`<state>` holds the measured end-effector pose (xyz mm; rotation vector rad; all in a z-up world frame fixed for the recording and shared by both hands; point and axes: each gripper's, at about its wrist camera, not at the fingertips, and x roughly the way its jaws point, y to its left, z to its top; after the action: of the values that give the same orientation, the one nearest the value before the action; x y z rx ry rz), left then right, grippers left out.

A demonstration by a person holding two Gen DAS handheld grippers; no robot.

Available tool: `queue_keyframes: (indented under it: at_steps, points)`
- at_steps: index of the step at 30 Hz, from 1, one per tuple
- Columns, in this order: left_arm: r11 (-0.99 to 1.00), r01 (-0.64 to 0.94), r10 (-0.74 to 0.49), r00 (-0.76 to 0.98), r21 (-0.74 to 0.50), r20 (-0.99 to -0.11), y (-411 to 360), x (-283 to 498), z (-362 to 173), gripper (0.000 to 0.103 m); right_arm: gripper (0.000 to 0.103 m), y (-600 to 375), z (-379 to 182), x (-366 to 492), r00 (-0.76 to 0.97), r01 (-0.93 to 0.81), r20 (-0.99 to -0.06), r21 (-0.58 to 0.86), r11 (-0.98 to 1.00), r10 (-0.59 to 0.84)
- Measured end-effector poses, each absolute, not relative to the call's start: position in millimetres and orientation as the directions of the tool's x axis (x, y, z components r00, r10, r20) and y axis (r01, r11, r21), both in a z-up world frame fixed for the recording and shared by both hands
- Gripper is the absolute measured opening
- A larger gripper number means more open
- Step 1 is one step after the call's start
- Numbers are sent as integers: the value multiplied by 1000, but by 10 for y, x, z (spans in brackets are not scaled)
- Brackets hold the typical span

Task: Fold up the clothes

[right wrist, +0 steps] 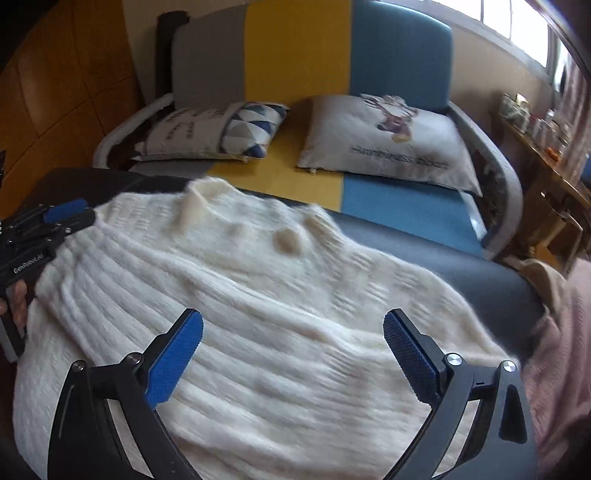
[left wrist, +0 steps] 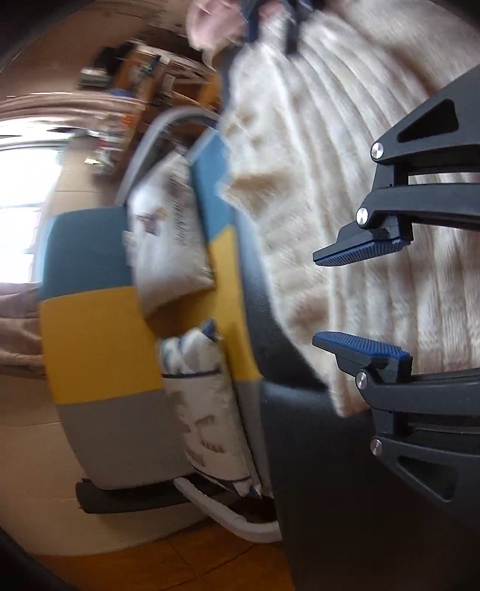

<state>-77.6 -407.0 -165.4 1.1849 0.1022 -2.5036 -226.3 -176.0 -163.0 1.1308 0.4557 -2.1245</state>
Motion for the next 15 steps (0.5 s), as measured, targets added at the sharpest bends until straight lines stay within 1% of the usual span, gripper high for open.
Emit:
queue_keyframes:
  at_steps: [1, 2, 4, 5, 7, 10, 12, 13, 15]
  points:
    - [-928, 359, -303, -560, 104, -771, -4084, -796, -1703, 39, 100, -1641, -1696, -2343, -399, 676, -841, -2, -737, -364]
    - [-929, 358, -297, -572, 93, -765, -4094, -791, -1701, 39, 100, -1539, -1794, -2424, -401, 646, -857, -14, -764, -323]
    - [-928, 364, -293, -573, 82, -765, -4103, -787, -1664, 39, 101, -1324, -1927, -2570, -375, 605, -853, 73, -793, -364]
    - [-924, 375, -292, -579, 69, -761, -4099, -758, -1615, 38, 101, -1284, -1926, -2586, -377, 603, -846, 84, -793, -376]
    - [-926, 374, -292, -608, 58, -738, -4030, -635, -1501, 38, 101, -1306, -1859, -2553, -389, 606, -850, 55, -794, -356]
    - [-934, 349, -302, -646, 81, -701, -3891, -445, -1399, 38, 100, -1299, -1663, -2336, -412, 630, -826, 47, -775, -384]
    - [-938, 330, -307, -635, 110, -709, -3821, -383, -1467, 38, 100, -1251, -1596, -2194, -420, 640, -818, 41, -767, -394]
    - [-936, 330, -312, -606, 125, -732, -3825, -414, -1560, 38, 100, -1209, -1606, -2145, -421, 637, -821, 36, -770, -386]
    - [-933, 334, -313, -582, 130, -751, -3849, -462, -1681, 39, 100, -1146, -1812, -2184, -420, 595, -862, -25, -803, -284]
